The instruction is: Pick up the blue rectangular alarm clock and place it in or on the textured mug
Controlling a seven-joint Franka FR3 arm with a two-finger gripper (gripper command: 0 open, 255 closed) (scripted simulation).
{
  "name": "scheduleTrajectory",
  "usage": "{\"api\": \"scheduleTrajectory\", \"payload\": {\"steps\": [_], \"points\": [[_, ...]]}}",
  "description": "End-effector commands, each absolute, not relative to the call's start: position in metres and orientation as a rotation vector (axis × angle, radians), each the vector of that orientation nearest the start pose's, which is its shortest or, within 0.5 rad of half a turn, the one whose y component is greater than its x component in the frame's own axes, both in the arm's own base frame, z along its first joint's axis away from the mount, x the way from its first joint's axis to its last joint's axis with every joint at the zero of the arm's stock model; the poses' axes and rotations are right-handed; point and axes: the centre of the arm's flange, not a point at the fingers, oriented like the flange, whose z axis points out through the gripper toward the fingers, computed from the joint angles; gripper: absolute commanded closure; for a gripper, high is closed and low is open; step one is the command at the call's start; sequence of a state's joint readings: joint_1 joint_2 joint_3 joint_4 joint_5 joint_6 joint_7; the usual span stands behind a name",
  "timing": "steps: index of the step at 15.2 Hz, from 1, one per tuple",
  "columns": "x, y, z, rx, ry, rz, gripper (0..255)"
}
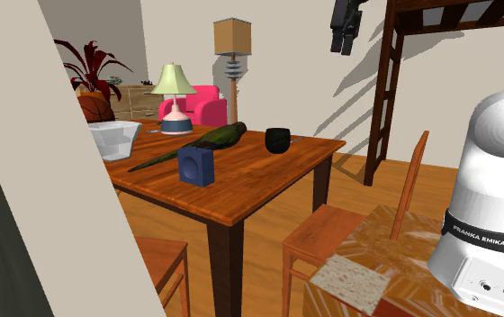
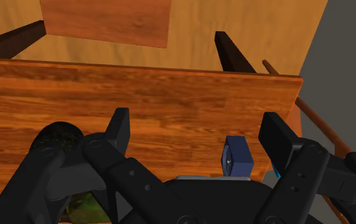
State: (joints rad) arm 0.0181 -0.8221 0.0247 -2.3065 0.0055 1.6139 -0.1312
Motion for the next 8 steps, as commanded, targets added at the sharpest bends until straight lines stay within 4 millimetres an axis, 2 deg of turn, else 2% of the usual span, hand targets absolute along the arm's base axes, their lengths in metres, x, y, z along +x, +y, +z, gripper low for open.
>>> {"api": "scheduleTrajectory", "payload": {"steps": [1, 8], "points": [[0.301, 0.016, 0.629, -3.143, -0.264, -0.203, 0], [0.358, 0.057, 0.573, -3.132, -0.260, -0.243, 0]]}}
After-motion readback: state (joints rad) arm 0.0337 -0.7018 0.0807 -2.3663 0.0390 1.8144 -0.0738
